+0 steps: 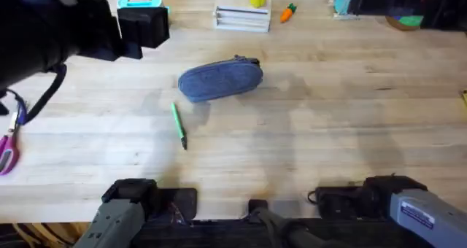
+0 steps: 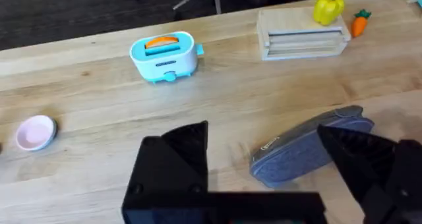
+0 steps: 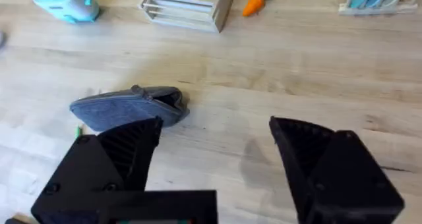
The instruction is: Unzip the bag, pick up the pens from the table one at a time and place them inside, then zip the bag closed.
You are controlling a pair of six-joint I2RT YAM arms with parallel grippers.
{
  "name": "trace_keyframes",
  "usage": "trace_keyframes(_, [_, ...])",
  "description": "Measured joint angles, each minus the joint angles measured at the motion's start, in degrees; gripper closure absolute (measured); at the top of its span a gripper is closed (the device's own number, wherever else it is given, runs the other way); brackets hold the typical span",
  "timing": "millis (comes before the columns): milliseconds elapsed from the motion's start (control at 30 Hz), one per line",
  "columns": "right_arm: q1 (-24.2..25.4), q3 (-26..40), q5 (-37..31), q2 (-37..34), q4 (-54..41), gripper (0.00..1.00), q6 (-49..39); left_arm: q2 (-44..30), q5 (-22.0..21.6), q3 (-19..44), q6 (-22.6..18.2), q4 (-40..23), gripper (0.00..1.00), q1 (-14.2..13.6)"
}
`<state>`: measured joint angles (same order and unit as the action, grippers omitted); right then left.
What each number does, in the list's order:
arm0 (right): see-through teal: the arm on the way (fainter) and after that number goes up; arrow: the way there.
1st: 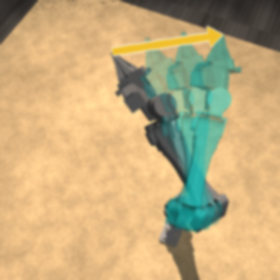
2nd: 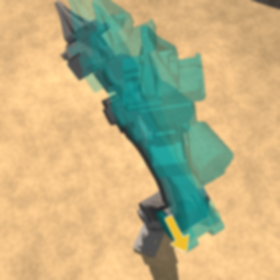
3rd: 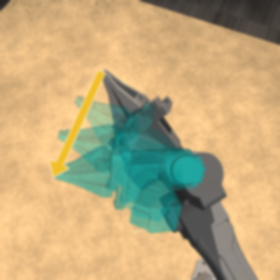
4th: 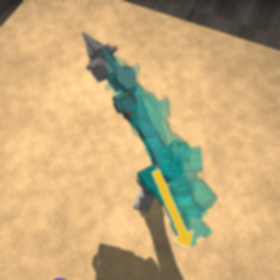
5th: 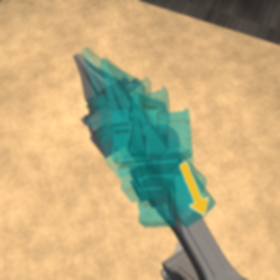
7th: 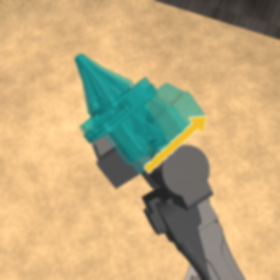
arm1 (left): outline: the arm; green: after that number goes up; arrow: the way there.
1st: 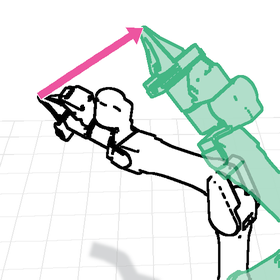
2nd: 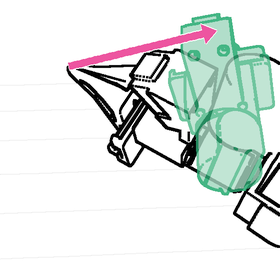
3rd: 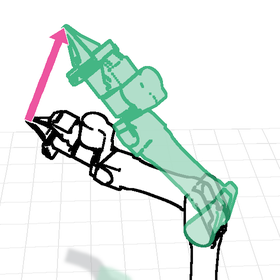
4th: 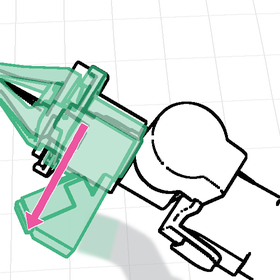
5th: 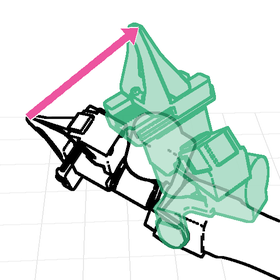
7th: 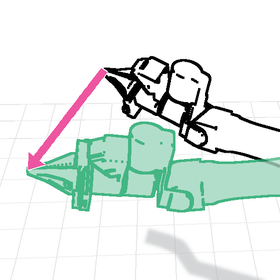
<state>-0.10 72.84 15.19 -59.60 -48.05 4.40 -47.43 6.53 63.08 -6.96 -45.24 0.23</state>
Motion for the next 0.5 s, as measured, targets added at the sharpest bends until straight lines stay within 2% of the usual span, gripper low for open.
trace_keyframes(100, [0.0,2.6,0.8,-2.9,-1.1,0.006,-0.2,-1.4,0.4,0.8,-0.6,-0.5,0.009,0.0])
trace_keyframes(200, [0.0,3.5,1.5,-4.3,-1.3,0.006,-0.4,-2.2,3.0,0.9,-5.1,-2.5,0.008,0.0])
trace_keyframes(233, [0.0,3.5,1.6,-4.4,-1.3,0.006,-0.4,-2.5,4.5,1.0,-8.2,-4.4,0.008,0.0])
trace_keyframes(267, [0.0,3.6,1.9,-4.4,-1.4,0.006,-0.4,-3.4,7.3,0.9,-18.1,-9.7,0.007,0.0])
trace_keyframes(300, [0.0,3.6,1.9,-4.4,-1.3,0.006,-0.4,-3.8,7.7,0.9,-21.2,-10.5,0.007,0.0])
trace_keyframes(333, [0.0,3.6,2.1,-4.4,-1.2,0.006,-0.4,-5.0,8.7,1.0,-29.8,-10.5,0.007,0.0])
trace_keyframes(400, [0.0,3.6,2.3,-4.4,-1.0,0.006,-0.4,-5.5,9.0,1.0,-34.1,-10.3,0.007,0.0])
trace_keyframes(500, [0.0,3.6,2.3,-4.4,-0.6,0.006,-0.6,-6.2,10.2,1.0,-37.8,-10.2,0.007,0.0])
